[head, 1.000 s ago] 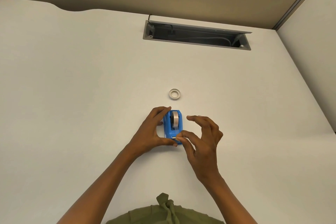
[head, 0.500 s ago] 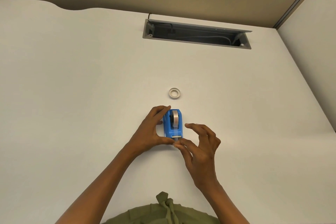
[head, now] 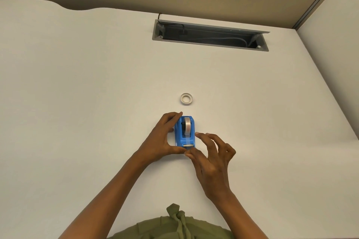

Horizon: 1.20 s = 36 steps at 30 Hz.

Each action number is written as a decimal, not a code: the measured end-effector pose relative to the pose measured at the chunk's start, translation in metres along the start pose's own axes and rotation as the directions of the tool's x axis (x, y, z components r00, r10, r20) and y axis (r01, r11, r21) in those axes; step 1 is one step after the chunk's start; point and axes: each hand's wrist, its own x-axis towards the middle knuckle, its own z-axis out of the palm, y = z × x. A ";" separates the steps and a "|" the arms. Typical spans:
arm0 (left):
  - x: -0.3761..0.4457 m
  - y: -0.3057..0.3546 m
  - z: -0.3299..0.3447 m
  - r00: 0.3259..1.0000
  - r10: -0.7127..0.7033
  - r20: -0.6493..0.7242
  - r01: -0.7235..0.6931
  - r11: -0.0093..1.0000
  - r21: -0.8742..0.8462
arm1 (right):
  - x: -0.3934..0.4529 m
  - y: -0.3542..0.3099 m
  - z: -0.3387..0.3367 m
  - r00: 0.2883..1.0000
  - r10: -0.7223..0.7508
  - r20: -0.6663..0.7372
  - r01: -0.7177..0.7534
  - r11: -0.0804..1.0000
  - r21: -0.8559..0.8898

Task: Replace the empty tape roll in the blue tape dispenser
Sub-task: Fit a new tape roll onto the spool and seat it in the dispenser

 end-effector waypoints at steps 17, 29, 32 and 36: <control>0.000 -0.006 -0.006 0.995 -0.013 0.101 0.011 1.000 0.020 | 0.000 -0.002 0.003 0.998 0.056 -0.039 -0.053 0.996 0.076; 0.000 0.000 -0.006 0.997 -0.025 0.071 0.023 0.999 0.035 | -0.004 0.003 0.003 0.999 -0.026 -0.038 0.024 0.999 -0.040; 0.000 -0.002 -0.006 0.996 -0.046 0.079 0.043 0.998 0.038 | -0.009 0.006 0.003 1.000 -0.008 -0.004 0.008 1.000 -0.028; -0.001 -0.004 -0.007 0.994 -0.052 0.093 0.049 0.998 0.036 | -0.015 0.016 0.001 0.992 0.125 0.006 -0.125 0.986 0.108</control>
